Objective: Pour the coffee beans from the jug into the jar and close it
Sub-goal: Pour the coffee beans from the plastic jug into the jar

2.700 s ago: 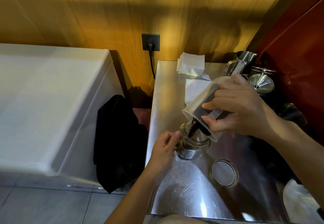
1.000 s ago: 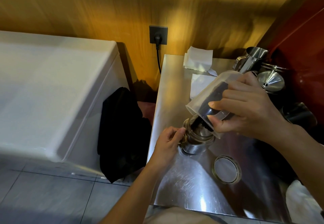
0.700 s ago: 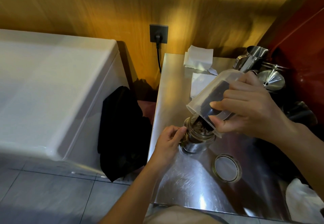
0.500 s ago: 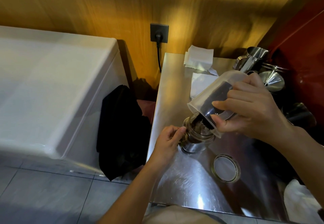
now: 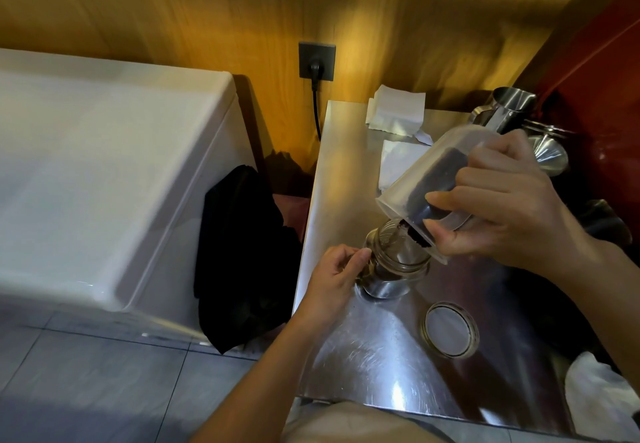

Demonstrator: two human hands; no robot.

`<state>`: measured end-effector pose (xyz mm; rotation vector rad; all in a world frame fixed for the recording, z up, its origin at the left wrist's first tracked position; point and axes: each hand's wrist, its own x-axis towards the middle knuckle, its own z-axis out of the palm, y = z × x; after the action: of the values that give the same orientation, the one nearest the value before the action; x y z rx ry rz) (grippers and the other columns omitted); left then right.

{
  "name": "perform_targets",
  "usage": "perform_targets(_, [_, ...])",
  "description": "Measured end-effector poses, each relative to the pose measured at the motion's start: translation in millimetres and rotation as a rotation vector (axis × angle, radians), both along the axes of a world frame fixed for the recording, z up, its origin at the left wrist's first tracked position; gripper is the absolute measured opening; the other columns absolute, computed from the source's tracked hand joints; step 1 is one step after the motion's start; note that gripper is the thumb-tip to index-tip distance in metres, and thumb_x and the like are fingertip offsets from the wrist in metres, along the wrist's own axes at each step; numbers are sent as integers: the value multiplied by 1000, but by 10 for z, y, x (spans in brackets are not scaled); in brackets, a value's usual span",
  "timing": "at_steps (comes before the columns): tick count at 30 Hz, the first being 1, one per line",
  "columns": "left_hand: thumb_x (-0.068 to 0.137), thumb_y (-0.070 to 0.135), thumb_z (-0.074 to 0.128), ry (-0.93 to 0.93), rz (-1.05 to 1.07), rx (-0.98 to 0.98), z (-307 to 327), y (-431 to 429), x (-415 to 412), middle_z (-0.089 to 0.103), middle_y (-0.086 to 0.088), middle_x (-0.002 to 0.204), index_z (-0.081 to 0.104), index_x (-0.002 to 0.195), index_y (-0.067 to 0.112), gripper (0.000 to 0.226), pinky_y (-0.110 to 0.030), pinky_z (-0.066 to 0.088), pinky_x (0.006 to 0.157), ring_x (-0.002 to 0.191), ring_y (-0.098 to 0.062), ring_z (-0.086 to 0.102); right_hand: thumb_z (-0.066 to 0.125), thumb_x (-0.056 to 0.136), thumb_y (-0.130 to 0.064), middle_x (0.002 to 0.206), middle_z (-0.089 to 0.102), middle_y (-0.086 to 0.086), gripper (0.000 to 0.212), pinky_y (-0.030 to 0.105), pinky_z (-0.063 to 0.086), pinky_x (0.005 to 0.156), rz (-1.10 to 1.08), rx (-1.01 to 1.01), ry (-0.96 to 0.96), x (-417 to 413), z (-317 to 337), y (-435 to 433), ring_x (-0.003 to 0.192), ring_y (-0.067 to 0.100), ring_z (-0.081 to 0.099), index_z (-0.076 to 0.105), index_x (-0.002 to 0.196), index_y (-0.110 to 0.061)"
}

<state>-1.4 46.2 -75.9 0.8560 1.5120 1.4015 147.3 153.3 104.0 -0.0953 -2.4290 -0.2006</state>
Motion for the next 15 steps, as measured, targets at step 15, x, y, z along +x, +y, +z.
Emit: perform_targets(15, [96,27,61,0,18,15,84,-24,19,56,-12,84,61,70,28,26,-27,42,69,76,-15,53,68,78,-17,49,53,4,22,37,30,59,6,13,10,-11,-52,0,56,17,38,66,62,-2])
